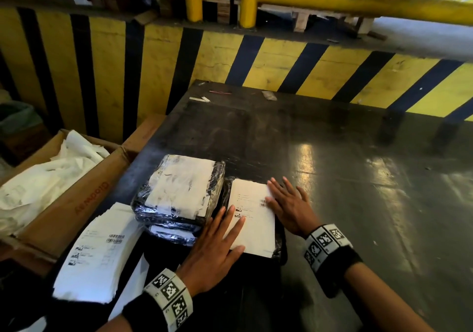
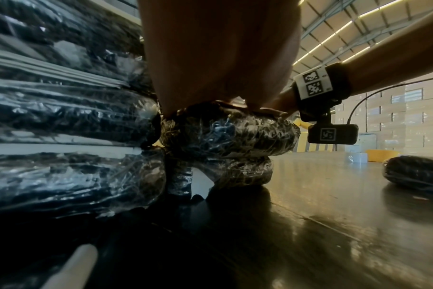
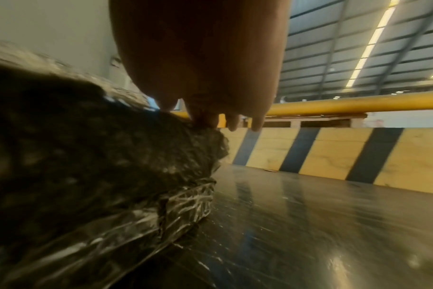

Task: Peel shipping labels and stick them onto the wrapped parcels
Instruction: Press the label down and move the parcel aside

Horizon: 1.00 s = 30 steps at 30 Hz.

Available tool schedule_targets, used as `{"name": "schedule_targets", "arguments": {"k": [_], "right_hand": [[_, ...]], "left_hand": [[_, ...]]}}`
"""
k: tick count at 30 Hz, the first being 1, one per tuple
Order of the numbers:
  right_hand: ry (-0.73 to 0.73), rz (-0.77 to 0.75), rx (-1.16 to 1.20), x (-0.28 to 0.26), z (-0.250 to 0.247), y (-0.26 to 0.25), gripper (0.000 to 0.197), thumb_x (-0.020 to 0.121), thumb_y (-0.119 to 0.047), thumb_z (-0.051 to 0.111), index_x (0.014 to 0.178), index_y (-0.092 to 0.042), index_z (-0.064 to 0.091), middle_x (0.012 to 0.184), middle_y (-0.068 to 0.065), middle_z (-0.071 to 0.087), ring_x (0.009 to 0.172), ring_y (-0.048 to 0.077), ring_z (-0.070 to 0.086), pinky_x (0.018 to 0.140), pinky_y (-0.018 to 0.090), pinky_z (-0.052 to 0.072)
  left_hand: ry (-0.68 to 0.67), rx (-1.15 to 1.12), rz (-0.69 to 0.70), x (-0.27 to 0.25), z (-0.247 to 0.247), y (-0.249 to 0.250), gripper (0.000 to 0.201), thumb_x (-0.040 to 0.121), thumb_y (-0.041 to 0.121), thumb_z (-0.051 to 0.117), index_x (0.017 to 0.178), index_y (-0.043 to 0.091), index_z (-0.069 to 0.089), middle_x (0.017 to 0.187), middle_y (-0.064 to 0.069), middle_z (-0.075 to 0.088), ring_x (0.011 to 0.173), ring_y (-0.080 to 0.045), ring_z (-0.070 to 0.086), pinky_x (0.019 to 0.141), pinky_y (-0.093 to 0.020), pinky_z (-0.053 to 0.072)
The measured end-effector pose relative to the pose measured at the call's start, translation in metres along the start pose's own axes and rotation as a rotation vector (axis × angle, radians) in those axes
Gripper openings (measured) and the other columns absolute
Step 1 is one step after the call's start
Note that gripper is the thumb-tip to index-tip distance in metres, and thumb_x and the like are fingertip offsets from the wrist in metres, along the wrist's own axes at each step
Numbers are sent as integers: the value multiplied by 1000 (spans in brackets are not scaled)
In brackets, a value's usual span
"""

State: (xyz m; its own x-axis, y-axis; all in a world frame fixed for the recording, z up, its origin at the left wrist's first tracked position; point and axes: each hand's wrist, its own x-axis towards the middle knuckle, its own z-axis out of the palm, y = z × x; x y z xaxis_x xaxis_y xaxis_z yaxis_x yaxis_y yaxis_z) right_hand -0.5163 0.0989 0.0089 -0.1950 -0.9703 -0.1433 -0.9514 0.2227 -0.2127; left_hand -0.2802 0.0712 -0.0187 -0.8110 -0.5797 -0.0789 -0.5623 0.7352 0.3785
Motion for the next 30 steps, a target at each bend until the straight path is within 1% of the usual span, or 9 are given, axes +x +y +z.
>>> {"name": "schedule_targets", "arguments": {"k": [3,6,9,13,15,18,20,24,30], "right_hand": [[13,-1,-36,-1,0,-5,60,97,-52,13,149,-23,6,158,-6,0,142,11,-16,114,36,-10],[14,-169,-87,-15,0,-24,83,79,-67,-12,149,-25,6,154,-11,-7,138,11,-22,110,35,-15],[-61,-300,-95,-26,6,-38,86,74,-63,-15,149,-28,6,149,-16,-12,138,9,-23,110,34,-15],[-40,-239,-86,-7,7,-30,101,65,-72,-26,149,-26,3,156,-12,-5,140,11,-18,113,37,-9],[-47,-181,-58,6,3,-27,102,65,-76,-23,149,-25,3,158,-9,-2,144,16,-12,113,38,-8],[-65,-99,4,17,-3,-31,71,90,-62,1,149,-24,9,159,-7,3,146,17,-6,115,41,-4],[-75,-76,30,17,-5,-34,62,96,-54,12,149,-23,11,159,-5,5,146,17,-6,116,42,-2],[-66,-267,-34,1,-3,-39,98,69,-70,-19,149,-24,15,158,-5,6,142,13,-13,115,43,-5],[-145,-311,-56,6,-8,-53,84,77,-64,-10,149,-26,9,158,-10,1,145,15,-11,115,45,-7]], "left_hand": [[-10,13,1,1,2,-2,73,80,66,-6,146,37,-13,150,12,-34,134,-3,-37,117,-35,-10],[-11,15,1,3,1,-3,74,79,66,-6,146,37,-10,151,12,-33,134,-3,-36,117,-35,-9],[-16,5,-2,2,-1,-1,73,81,65,-3,147,35,-8,150,12,-33,133,-2,-37,116,-32,-9],[15,11,18,2,3,-4,72,81,66,-4,147,36,-8,153,10,-29,137,-5,-33,116,-33,-9],[16,11,17,2,4,-4,72,81,66,-5,146,37,-9,152,10,-29,137,-5,-32,116,-33,-9],[18,11,18,2,4,-4,71,79,67,-6,144,39,-12,152,11,-31,136,-5,-33,116,-34,-9],[13,16,20,2,3,-4,66,79,67,-7,140,42,-19,151,11,-31,136,-5,-34,117,-35,-10],[-29,0,20,1,-1,-3,59,82,65,-2,131,49,-29,150,11,-34,134,-6,-37,118,-37,-8],[-31,-6,14,1,3,-3,59,87,62,5,135,46,-26,150,11,-34,134,-7,-37,119,-40,-3]]}}
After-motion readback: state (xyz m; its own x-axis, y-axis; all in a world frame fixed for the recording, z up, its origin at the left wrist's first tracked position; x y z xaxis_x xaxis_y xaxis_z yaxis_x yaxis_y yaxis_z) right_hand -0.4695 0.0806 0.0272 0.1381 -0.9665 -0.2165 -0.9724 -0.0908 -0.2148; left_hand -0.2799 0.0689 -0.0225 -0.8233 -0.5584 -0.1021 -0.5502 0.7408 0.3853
